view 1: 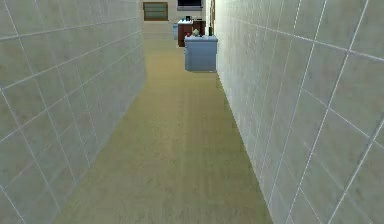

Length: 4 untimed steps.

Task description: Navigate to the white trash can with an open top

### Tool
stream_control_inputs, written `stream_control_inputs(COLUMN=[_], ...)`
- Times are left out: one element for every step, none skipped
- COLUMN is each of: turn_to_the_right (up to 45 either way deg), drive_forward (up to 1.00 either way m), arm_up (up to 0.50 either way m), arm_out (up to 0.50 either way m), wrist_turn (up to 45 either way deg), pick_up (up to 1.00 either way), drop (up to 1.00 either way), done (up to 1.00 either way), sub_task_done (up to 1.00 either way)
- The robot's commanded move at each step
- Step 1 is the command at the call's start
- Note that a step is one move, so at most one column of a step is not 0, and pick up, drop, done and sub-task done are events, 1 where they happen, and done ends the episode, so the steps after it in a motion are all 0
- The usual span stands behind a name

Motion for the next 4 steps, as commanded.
stream_control_inputs(turn_to_the_right=[-6.0,0.0,0.0,0.0], drive_forward=[0.0,1.0,1.0,1.0], arm_up=[0.0,0.0,0.0,0.0], arm_out=[0.0,0.0,0.0,0.0], wrist_turn=[0.0,0.0,0.0,0.0], pick_up=[0.0,0.0,0.0,0.0], drop=[0.0,0.0,0.0,0.0], done=[0.0,0.0,0.0,0.0], sub_task_done=[0.0,0.0,0.0,0.0])
